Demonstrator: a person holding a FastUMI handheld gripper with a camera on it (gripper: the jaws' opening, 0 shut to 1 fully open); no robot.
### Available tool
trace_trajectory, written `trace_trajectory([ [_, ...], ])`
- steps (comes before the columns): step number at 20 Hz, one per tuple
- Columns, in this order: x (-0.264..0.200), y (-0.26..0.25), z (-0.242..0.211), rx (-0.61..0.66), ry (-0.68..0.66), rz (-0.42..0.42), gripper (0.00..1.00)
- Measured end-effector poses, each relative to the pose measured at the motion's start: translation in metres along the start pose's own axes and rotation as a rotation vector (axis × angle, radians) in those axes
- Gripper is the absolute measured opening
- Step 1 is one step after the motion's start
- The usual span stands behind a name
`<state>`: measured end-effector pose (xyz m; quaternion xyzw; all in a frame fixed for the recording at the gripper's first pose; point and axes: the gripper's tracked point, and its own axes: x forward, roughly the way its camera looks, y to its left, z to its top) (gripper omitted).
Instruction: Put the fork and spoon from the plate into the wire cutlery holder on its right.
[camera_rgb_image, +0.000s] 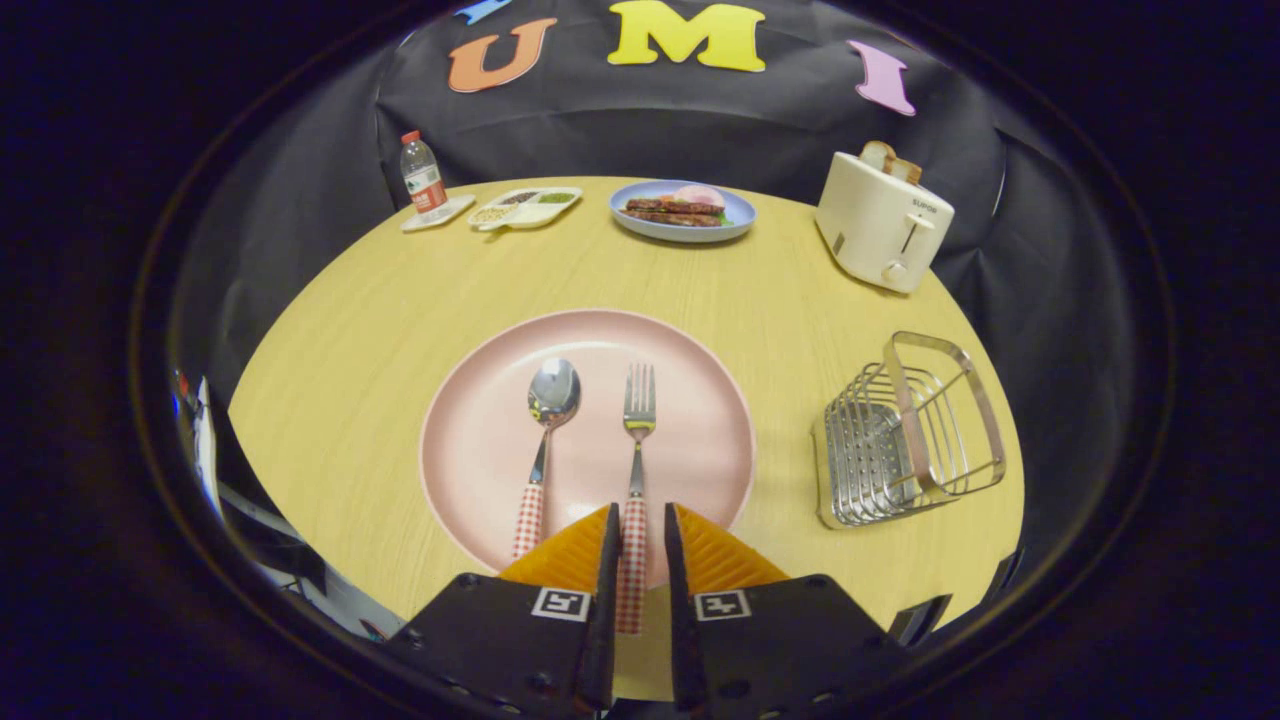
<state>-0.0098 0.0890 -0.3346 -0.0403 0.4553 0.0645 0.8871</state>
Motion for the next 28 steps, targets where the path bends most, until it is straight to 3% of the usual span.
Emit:
trace_trajectory([
  [2,0.002,-0.001,-0.009,-0.01,0.021,-0.007,0.2],
  [3,0.001,-0.003,-0.002,-0.014,0.024,-0.01,0.08],
  [6,0.002,-0.005,0.0,-0.017,0.036,0.001,0.08],
  [7,-0.002,-0.004,-0.001,-0.018,0.054,0.009,0.01],
  [14,-0.052,-0.015,0.027,-0.005,0.12,0.063,0.01],
  [20,-0.136,-0.082,0.076,0.021,0.247,0.044,0.01],
  [24,-0.16,-0.134,0.069,0.117,0.413,-0.003,0.01],
  [28,-0.158,-0.154,0.049,0.172,0.6,0.009,0.01],
])
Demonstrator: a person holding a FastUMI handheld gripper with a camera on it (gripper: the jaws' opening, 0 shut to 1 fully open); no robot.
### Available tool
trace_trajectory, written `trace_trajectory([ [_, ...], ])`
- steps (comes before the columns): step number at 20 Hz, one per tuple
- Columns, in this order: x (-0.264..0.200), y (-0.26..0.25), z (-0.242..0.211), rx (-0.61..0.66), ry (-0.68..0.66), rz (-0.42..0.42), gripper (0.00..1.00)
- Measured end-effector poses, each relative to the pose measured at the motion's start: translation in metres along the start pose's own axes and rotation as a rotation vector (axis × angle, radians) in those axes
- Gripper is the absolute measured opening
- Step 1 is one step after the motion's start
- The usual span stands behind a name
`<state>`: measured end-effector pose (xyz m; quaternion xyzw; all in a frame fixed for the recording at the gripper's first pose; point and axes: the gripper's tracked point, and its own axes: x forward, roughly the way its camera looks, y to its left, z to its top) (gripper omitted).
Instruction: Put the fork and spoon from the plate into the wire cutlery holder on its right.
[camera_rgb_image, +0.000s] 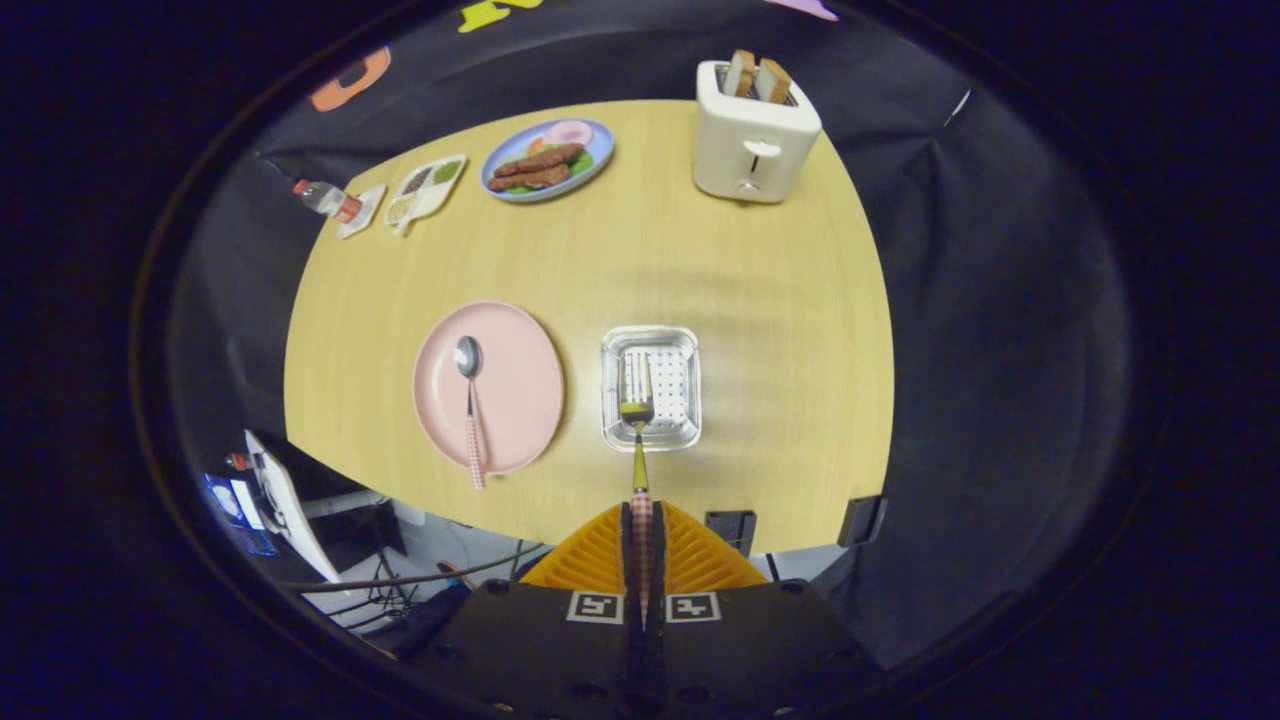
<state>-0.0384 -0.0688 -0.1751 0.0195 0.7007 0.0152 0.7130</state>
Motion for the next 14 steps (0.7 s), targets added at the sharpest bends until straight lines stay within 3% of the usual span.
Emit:
trace_trajectory([
  [7,0.032,0.0,0.021,0.046,0.183,0.026,0.01],
  [14,0.048,-0.001,0.039,0.08,0.219,0.02,0.01],
])
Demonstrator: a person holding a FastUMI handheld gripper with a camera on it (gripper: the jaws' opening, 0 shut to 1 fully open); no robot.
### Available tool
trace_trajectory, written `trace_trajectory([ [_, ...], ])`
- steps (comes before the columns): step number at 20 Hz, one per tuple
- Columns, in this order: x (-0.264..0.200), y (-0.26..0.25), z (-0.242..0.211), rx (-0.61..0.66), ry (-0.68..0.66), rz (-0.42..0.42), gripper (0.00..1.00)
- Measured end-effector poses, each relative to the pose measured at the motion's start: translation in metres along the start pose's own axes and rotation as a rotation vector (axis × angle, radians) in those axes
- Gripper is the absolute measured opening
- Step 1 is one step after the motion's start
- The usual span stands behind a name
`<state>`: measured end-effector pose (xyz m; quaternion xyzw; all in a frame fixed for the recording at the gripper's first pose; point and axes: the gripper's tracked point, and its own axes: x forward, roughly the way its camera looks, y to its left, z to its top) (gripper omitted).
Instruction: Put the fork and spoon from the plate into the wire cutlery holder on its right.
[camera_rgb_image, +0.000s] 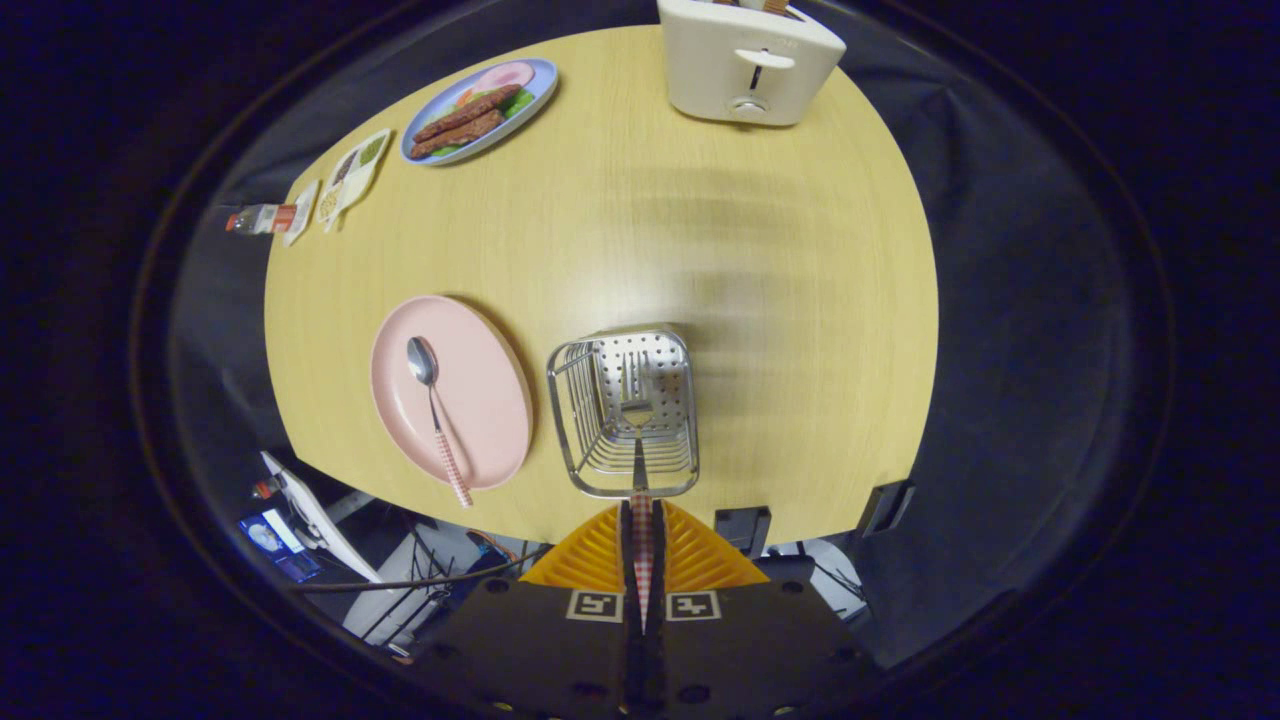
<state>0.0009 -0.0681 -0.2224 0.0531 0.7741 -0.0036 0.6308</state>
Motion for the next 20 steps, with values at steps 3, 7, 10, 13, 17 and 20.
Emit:
trace_trajectory([
  [3,-0.001,-0.004,0.008,-0.004,-0.046,-0.006,0.08],
  [7,-0.009,0.002,0.012,0.021,-0.126,0.039,0.16],
  [10,-0.032,0.005,0.021,-0.029,-0.294,0.032,0.44],
  [13,-0.051,0.027,0.021,-0.082,-0.515,0.059,0.73],
  [17,-0.059,0.076,0.003,-0.203,-0.775,0.065,0.87],
  [20,-0.04,0.121,-0.017,-0.283,-0.887,0.052,0.87],
])
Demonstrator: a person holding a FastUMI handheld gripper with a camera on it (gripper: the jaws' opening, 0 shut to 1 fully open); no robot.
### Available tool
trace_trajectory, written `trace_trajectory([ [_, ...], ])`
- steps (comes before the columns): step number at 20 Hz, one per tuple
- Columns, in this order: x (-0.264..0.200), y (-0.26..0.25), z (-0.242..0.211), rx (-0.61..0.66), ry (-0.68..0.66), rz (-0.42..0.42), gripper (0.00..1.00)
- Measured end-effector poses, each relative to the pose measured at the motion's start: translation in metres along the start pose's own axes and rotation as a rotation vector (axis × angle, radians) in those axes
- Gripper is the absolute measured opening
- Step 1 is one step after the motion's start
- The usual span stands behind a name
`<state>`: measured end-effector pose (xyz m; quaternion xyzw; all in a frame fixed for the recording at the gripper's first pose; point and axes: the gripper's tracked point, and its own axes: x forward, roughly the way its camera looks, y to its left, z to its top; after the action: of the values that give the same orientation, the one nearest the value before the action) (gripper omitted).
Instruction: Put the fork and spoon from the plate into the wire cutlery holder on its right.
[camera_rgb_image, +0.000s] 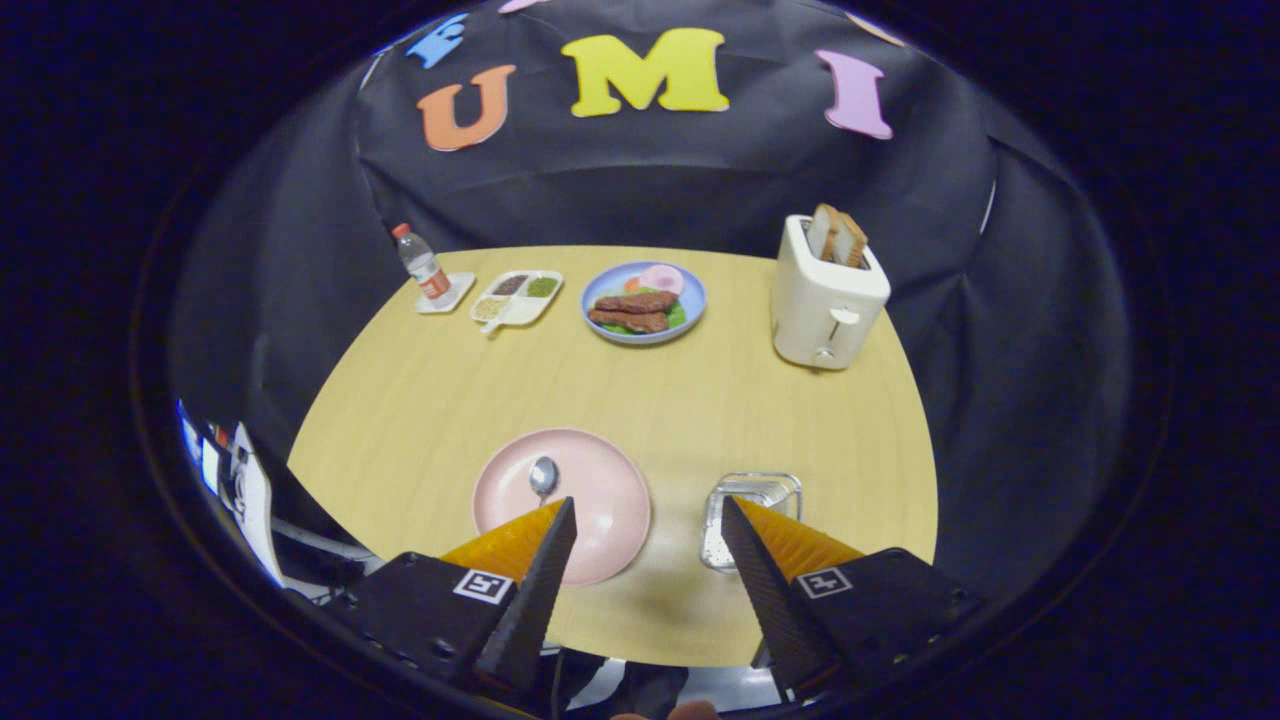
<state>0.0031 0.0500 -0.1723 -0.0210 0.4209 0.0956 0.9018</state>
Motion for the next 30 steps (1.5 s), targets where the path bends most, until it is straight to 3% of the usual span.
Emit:
trace_trajectory([
  [3,0.021,0.045,-0.027,-0.036,-0.052,0.019,0.87],
  [7,0.056,0.086,-0.068,-0.043,-0.01,0.053,0.86],
  [14,0.103,0.085,-0.107,-0.027,0.066,-0.013,0.84],
  [16,0.11,0.083,-0.111,-0.021,0.087,-0.019,0.67],
  [24,0.13,0.079,-0.126,-0.027,0.147,-0.048,0.35],
  [25,0.128,0.078,-0.127,-0.013,0.161,-0.045,0.17],
  [30,0.126,0.07,-0.126,0.022,0.211,-0.048,0.07],
])
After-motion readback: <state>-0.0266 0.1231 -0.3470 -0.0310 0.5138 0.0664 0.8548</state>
